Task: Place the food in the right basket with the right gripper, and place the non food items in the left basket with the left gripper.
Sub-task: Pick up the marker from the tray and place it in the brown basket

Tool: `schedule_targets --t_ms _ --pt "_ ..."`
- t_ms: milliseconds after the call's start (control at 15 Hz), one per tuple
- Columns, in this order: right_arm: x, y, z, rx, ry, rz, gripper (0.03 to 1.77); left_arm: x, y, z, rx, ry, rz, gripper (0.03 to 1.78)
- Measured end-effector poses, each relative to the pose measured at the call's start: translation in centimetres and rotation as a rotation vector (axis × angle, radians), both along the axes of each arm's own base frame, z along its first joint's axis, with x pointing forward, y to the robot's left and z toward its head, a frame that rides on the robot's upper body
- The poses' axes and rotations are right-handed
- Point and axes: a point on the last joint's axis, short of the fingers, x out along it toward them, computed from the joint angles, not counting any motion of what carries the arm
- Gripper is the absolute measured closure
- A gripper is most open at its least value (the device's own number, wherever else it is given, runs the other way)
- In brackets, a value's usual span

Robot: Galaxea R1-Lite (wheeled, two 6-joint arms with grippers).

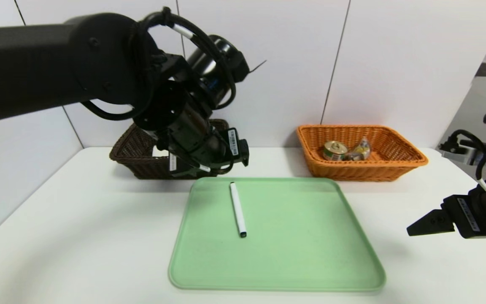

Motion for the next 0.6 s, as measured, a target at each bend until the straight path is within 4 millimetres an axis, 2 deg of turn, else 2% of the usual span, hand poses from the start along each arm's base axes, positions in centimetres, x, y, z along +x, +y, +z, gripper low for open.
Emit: schedule_targets --t_ms 333,600 --pt "-0.4 -0.1 -0.5 -0.003 0.018 0.001 0.09 1.8 -3.6 -4.9 0.092 0.037 0.047 0.13" --pt "-0.2 0.3 -0.8 -0.005 0.007 0.020 0.09 3.1 -5.4 -8.3 0.171 0.036 0.074 0.12"
